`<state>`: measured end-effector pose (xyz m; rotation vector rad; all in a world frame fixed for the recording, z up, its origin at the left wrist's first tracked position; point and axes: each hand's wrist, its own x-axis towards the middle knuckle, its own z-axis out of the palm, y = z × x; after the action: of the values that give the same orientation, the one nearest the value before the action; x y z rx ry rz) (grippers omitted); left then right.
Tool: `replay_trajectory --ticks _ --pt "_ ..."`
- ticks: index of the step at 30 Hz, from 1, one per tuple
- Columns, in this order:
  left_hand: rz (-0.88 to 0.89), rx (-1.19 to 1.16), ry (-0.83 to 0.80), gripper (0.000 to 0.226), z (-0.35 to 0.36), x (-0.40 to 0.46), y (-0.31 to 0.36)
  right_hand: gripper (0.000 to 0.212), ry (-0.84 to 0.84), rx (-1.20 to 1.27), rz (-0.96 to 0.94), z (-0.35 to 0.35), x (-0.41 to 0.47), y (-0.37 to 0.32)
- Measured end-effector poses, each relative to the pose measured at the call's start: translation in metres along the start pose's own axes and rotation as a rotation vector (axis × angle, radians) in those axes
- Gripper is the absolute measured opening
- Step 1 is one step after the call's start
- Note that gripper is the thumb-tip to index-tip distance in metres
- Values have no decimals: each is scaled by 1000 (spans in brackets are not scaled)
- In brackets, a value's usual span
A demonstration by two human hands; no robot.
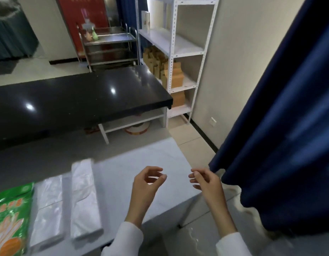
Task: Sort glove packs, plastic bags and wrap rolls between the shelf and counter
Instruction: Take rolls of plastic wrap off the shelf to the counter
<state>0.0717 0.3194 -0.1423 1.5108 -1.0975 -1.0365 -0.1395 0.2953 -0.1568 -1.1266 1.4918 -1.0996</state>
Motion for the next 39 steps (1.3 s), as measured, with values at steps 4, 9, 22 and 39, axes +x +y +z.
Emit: replay_trajectory --ticks 4,9,22,39 --pt "20 17 -86 10 77 -16 8 16 60 28 20 -75 0 17" --pt "44 48 -211 12 152 -22 19 18 145 123 60 -150 9 35" --pt "80 48 -290 19 295 87 31 19 232 171 97 -246 133 45" --pt "19 -28 -137 17 414 304 83 18 93 110 68 -281 400 -14"
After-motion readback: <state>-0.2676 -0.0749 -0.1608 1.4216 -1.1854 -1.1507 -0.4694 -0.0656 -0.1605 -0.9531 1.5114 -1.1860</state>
